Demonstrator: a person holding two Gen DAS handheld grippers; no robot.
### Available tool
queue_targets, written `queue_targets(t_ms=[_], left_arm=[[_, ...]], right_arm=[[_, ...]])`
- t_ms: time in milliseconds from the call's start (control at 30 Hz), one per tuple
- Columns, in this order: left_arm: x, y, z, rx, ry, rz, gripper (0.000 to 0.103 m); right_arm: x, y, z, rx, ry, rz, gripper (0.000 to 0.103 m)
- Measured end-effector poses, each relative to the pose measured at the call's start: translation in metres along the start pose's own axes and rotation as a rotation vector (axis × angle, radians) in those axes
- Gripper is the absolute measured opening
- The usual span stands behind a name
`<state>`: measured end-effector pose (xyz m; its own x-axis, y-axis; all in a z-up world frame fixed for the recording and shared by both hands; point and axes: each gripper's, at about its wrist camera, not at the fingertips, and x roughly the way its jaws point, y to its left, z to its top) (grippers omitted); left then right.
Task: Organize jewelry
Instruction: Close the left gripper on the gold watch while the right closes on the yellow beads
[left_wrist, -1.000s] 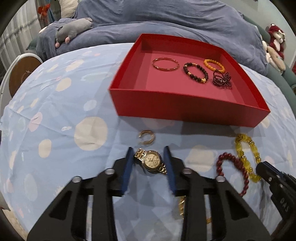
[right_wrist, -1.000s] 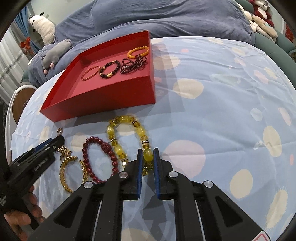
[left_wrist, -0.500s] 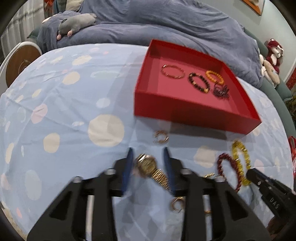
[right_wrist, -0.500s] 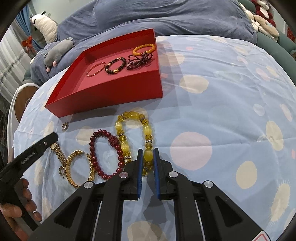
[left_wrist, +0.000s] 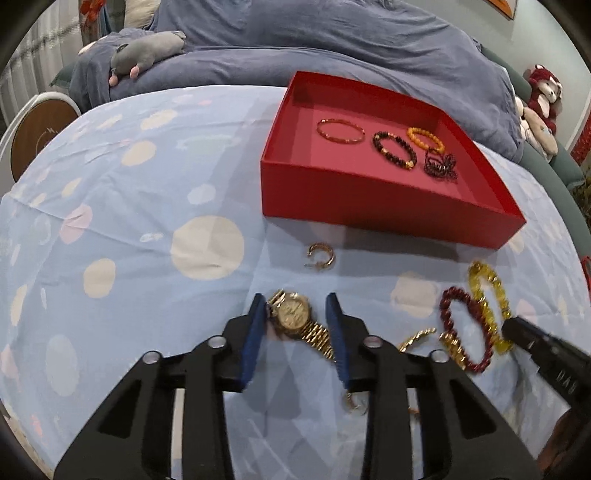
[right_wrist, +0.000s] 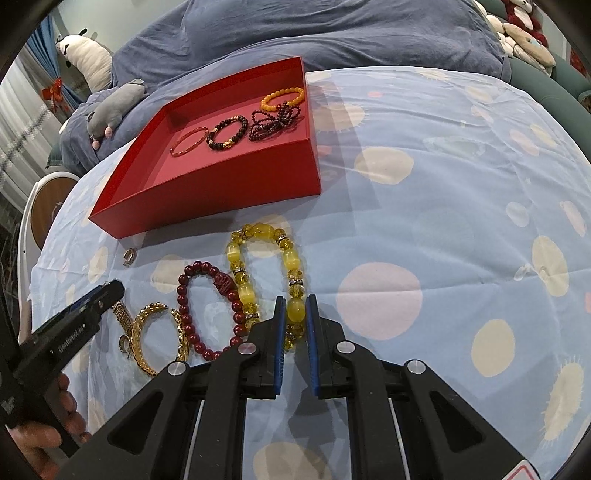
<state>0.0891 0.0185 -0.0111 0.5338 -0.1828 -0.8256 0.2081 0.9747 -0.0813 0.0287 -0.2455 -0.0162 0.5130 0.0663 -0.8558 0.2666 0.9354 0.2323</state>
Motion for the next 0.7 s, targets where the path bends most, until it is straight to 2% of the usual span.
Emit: queue_targets(t_ms=[133,367,700], left_arm=[[-0.001,0.004,0.000,-0.006,0.000,-0.003,0.023],[-0.006,0.009,0.002,-0.043,0.005,-0.034,0.022],[-0.033,0.001,0.014,-0.030,-0.020,-0.092,0.022]], right_arm=[[0.001,-0.001,0.001,-0.001,-0.001,0.001,0.010],[-0.004,0.000,0.002,-0.005,-0.015,0.007,0.009],[-0.036,0.011,0.020,-0.033,-0.092,0.042,0.000]])
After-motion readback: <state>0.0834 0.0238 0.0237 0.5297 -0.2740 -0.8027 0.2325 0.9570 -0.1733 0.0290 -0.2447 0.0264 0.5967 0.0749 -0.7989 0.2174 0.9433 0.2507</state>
